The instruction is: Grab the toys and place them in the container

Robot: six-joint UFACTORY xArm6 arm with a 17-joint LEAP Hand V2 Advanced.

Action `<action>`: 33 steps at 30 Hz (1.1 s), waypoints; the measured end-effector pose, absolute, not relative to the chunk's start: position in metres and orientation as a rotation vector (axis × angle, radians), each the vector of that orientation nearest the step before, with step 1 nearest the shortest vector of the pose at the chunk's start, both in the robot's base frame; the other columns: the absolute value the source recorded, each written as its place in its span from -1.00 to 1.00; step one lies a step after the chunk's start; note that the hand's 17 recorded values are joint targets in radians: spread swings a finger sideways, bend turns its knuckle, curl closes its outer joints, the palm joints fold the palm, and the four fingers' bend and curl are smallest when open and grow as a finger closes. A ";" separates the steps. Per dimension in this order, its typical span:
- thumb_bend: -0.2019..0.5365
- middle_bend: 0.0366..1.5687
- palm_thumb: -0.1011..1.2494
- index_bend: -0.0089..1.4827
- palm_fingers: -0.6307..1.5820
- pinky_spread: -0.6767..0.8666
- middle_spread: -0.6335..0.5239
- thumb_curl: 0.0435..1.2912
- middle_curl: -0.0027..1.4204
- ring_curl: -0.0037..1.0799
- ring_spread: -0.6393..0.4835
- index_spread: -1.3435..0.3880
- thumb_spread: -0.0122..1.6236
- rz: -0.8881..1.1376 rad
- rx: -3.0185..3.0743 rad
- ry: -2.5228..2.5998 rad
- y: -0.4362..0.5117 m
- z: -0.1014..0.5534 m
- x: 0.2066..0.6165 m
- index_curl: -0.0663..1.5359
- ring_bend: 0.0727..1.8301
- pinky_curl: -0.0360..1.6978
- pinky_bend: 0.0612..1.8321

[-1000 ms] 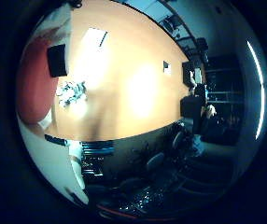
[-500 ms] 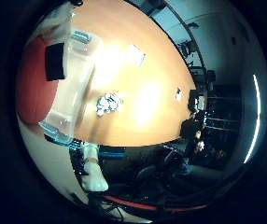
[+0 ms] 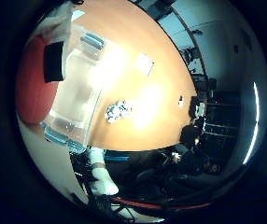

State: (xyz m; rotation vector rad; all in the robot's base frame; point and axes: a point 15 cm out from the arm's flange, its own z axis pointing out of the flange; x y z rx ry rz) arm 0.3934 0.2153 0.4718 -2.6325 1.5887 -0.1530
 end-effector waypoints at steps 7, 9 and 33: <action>-0.52 0.48 0.53 0.41 0.54 -0.42 -0.27 -0.21 0.38 0.58 -0.32 0.26 0.50 -0.144 -2.622 1.537 0.232 0.474 0.392 0.17 0.38 0.26 0.22; -0.53 0.42 0.39 0.22 0.54 -0.48 -0.27 -0.31 0.31 0.46 -0.30 0.24 0.57 -0.125 -2.611 1.524 0.237 0.476 0.390 0.11 0.34 0.17 0.12; -0.52 -0.68 -0.40 -0.76 -0.28 0.55 0.02 -0.68 -0.48 -0.49 0.39 0.07 0.34 -0.089 -2.590 1.480 0.218 0.504 0.366 -0.51 -0.49 -0.44 -0.50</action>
